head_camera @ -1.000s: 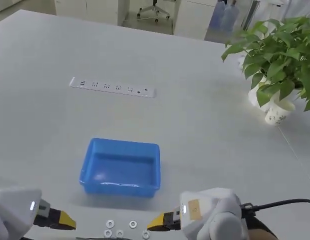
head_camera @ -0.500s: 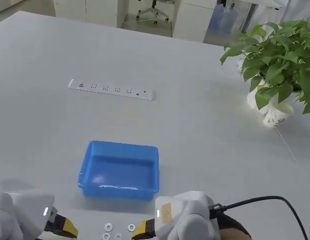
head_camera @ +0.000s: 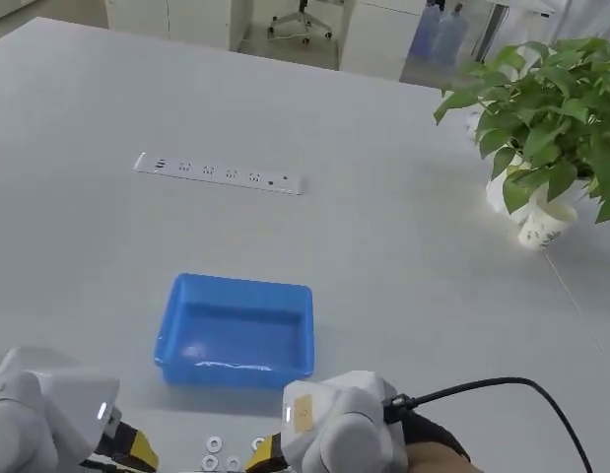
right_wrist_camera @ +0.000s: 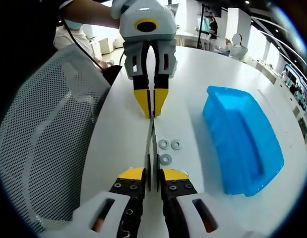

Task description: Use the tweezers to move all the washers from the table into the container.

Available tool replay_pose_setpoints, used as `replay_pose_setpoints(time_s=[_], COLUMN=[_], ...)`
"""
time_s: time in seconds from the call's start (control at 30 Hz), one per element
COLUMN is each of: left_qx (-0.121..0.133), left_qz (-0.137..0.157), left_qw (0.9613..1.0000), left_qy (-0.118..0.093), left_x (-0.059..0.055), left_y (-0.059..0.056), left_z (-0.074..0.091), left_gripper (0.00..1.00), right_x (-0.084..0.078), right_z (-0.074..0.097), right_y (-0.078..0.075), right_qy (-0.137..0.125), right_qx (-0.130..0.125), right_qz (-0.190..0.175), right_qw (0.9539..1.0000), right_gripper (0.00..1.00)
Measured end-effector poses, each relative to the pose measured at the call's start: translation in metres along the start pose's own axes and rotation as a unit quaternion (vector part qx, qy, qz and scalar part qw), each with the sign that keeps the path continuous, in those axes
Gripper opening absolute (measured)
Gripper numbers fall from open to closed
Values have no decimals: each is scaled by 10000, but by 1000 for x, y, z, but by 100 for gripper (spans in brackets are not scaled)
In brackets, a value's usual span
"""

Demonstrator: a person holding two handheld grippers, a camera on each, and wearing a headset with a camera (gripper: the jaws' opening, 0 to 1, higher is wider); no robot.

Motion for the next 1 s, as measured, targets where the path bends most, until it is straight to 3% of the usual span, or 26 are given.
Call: replay_pose_setpoints(time_s=[0.47, 1.0], left_qx=[6, -4], left_qz=[5, 113], left_qw=[10000, 9999], left_qy=[30, 33], left_x=[3, 21], left_y=[-1, -5], left_z=[2, 17], left_gripper=[5, 5], right_x=[0, 0], right_z=[0, 0], right_y=[1, 2], right_qy=[24, 71], right_qx=[-56, 6], right_qz=[173, 301], right_qw=[9998, 9995], right_gripper=[11, 12])
Point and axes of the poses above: the centre of the closed fingertips' face, and the gripper's own axes: z roughly backward along the fingers, y roughly to its left, x roughly out of its top, the point moved 5 cm from there along z, roughly backward along the fingers, and after that the axes turned 6 degrees about -x, right-handed, at the moved point
